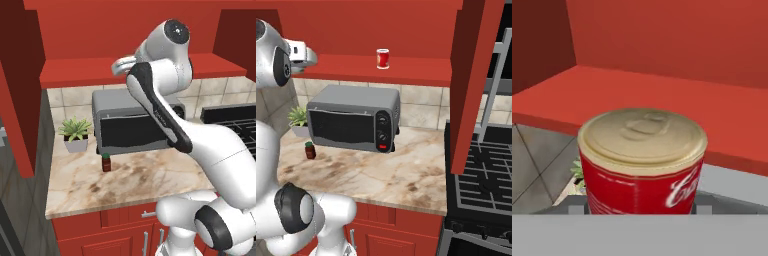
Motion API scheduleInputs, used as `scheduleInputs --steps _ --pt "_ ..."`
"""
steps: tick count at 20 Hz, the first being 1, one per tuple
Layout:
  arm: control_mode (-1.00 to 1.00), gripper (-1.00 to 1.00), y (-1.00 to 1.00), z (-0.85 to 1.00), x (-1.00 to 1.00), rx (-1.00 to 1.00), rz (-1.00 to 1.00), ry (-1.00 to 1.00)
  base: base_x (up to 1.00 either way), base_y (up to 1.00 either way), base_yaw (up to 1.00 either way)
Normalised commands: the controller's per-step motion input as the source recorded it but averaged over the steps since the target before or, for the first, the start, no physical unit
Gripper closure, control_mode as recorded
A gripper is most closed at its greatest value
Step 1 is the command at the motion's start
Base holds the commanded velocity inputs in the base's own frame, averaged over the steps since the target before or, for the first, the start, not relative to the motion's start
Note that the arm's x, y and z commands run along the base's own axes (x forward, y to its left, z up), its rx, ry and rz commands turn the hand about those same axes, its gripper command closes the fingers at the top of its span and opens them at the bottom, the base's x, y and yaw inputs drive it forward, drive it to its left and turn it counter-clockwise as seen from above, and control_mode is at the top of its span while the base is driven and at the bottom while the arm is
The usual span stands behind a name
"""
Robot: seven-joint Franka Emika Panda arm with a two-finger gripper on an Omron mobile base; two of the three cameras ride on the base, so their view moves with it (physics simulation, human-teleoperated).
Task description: Restock the canned food cabinet by taking the new fresh canned food from the counter and placing it in the cabinet. Then, take the old canned food from the cabinet and place it on the counter.
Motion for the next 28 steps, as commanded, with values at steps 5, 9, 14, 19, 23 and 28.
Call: scheduleInputs --steps 5,9,14,19,23,28 --pt "-1.0 1.0 -0.16 -0.15 -1.0 0.12 0.21 0.57 0.0 0.0 0.0" --pt "-1.0 1.0 -0.36 -0.75 -0.96 0.02 0.12 0.63 0.0 0.0 0.0" --pt "-1.0 1.0 -0.91 -0.99 -0.69 -0.03 0.07 0.22 0.0 0.0 0.0" --pt "-1.0 1.0 -1.0 -1.0 -0.54 -0.14 0.09 0.01 0.0 0.0 0.0" --pt "-1.0 1.0 -1.0 -0.97 -0.33 -0.06 0.03 -0.03 0.0 0.0 0.0" --pt "-1.0 1.0 -1.0 -0.77 0.06 -0.02 0.0 -0.09 0.0 0.0 0.0"
